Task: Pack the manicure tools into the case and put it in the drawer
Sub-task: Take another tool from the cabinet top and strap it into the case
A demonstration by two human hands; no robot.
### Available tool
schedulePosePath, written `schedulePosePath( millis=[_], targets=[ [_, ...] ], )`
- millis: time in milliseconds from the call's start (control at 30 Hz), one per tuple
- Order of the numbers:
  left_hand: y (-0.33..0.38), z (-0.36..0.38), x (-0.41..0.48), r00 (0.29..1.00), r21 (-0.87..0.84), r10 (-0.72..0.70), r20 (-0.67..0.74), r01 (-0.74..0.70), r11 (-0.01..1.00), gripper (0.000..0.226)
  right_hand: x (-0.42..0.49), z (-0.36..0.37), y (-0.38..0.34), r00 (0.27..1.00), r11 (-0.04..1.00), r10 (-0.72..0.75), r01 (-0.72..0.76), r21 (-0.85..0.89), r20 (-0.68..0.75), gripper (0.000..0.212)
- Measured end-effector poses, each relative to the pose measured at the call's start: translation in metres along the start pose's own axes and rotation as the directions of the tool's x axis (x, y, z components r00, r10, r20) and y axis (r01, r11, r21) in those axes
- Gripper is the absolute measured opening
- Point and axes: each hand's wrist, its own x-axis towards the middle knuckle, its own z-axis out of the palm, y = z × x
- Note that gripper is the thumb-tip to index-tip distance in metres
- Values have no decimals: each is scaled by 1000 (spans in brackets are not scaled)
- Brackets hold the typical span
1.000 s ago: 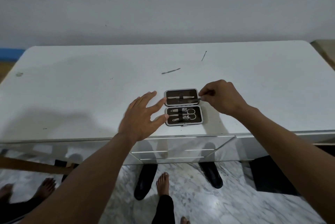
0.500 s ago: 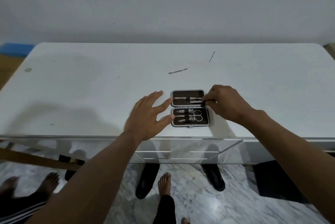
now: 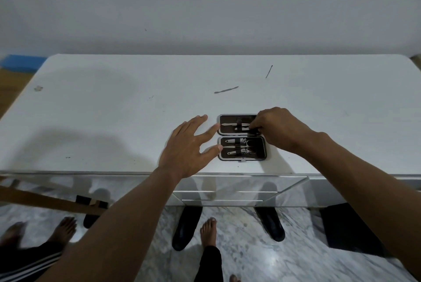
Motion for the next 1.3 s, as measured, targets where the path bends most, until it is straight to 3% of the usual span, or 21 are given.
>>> schedulePosePath(
  millis=[667, 1100, 1300],
  targets=[
    [-1, 1, 1, 1000, 12, 4, 2, -4, 1000, 62, -1, 2, 4, 996, 987, -77, 81, -138, 38, 31],
    [-2, 1, 1, 1000, 24, 21, 6, -21, 999, 61, 7, 11, -5, 994, 995, -97, 97, -12, -42, 35],
    [-2, 2, 1, 1000, 13, 22, -4, -22, 1000, 61, 8, 8, -5, 998, 998, -29, 31, 48, -47, 28]
  ],
)
